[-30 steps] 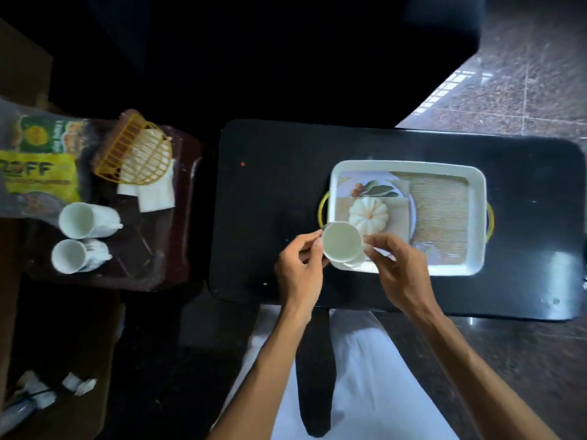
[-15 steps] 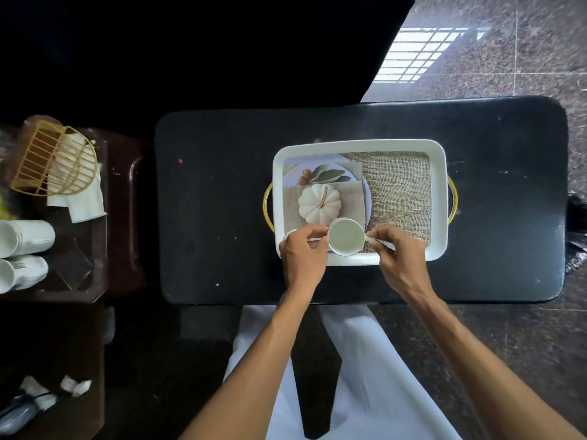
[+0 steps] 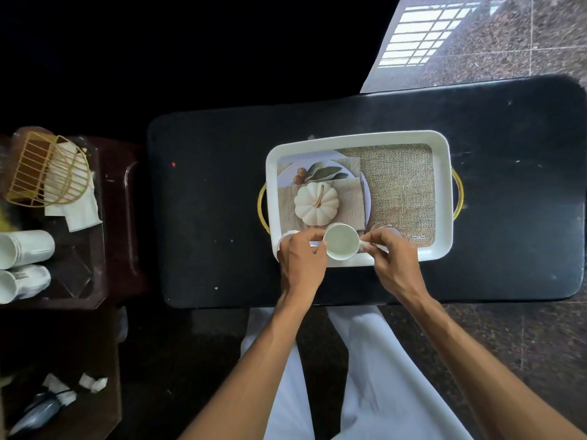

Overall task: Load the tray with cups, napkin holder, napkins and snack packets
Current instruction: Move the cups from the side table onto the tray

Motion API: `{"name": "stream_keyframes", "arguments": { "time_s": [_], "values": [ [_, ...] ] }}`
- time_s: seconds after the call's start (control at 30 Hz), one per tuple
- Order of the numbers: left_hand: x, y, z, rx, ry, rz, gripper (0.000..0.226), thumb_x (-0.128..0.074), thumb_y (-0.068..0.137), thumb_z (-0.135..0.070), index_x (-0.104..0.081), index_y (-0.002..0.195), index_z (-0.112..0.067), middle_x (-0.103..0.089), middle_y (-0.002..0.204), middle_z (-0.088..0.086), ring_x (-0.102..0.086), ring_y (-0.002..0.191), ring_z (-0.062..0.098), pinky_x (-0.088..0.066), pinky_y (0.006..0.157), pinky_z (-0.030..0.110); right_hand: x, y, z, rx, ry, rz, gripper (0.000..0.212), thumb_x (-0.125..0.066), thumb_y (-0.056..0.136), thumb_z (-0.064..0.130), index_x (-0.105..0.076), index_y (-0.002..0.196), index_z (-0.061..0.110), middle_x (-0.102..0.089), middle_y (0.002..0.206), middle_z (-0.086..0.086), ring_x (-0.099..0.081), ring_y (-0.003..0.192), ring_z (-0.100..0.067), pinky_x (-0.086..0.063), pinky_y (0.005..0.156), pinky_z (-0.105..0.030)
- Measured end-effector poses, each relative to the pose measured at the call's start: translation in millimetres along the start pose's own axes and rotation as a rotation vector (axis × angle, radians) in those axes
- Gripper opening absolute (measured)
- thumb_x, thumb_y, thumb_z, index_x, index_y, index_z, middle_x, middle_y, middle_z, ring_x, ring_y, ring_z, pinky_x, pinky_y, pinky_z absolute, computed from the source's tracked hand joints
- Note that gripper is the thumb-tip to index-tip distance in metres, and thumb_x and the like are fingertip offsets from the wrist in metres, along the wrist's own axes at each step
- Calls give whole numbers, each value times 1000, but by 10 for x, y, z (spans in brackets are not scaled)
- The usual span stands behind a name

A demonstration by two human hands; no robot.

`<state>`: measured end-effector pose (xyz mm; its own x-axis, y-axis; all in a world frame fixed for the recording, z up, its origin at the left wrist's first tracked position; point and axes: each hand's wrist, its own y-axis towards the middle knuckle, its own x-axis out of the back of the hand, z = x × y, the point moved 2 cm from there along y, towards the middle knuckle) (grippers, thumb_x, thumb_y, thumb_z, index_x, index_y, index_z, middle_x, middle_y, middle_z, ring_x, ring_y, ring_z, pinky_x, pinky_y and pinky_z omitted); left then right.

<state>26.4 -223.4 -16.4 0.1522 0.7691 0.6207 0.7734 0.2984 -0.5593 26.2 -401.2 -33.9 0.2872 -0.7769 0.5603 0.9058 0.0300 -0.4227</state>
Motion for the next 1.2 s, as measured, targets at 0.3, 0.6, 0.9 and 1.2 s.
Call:
{"name": "stream_keyframes", "arguments": {
  "time_s": [0.3,0.6,0.9,1.2],
  "values": [
    [-6,30,-22,-15,30,40,18,-73,91,-16,-81,107,-17,-80,101,3,-74,91,21,-55,72,29,-21,13,-69,-44,19,12,8,-69,89,3,-72,90,10,-59,84,24,-59,86,5,-40,77,2],
    [86,16,-6,46,-31,33,17,-71,93,-25,-80,107,-21,-78,107,-5,-69,97,13,-57,89,32,3,-14,-92,-5,15,59,21,-69,89,2,-70,109,9,-63,98,15,-64,98,-11,-51,94,-21],
    [764,-14,238,274,-755,-94,16,-58,104,-18,-72,110,-19,-79,100,1,-78,91,13,-61,73,23,-1,-67,548,118,16,-33,36,-78,83,12,-67,117,13,-67,108,7,-63,96,-8,-47,87,-5],
    [1866,46,1071,273,-871,-356,20,-55,105,-16,-72,106,-25,-78,105,-2,-75,101,13,-60,74,23,-966,105,1447,262,53,84,34,-77,85,14,-67,118,15,-65,112,5,-67,97,-16,-55,87,-25]
  ]
}}
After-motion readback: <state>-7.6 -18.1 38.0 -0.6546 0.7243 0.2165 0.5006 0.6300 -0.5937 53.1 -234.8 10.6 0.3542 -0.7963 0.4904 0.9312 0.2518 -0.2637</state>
